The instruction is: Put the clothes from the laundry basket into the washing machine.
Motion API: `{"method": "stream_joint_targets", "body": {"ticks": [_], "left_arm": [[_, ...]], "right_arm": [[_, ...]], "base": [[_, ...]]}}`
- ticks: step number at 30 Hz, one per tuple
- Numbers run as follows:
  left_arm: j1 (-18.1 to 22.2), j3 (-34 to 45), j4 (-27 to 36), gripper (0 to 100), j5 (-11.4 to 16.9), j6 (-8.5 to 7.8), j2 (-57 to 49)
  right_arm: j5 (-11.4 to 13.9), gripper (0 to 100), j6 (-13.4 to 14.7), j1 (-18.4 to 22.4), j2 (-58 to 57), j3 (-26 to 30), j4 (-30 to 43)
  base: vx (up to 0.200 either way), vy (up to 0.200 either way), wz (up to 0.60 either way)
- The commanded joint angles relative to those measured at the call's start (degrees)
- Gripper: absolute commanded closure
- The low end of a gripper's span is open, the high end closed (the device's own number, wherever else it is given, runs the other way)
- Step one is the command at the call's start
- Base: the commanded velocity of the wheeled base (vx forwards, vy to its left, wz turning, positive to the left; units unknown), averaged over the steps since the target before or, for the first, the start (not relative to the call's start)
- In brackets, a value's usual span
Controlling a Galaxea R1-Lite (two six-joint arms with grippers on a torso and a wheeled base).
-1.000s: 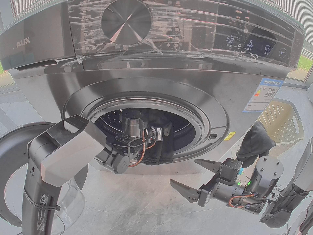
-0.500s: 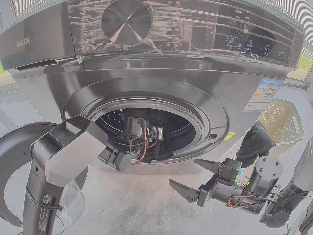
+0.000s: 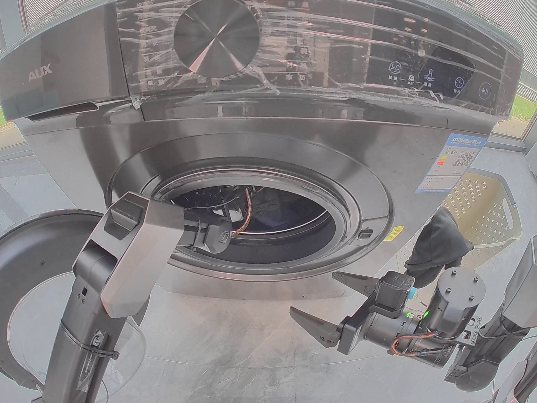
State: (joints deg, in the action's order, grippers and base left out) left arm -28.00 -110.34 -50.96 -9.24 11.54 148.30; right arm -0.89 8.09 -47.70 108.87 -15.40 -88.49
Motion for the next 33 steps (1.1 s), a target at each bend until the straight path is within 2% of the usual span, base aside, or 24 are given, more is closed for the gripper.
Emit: {"method": "stream_joint_targets", "body": {"ticks": [1, 33], "left_arm": [[1.02, -4.25, -0.28, 100, -0.78, 0.23, 4.28], [1.11, -4.25, -0.28, 100, -0.87, 0.14, 2.79]], "right_arm": [[0.01, 0, -0.01, -0.02, -0.07, 0.02, -0.01], [0.01, 0, -0.01, -0.02, 0.11, 0.1, -0.01]], "base": [[0.0, 0.0, 0.0], [0.0, 0.0, 0.0]]}}
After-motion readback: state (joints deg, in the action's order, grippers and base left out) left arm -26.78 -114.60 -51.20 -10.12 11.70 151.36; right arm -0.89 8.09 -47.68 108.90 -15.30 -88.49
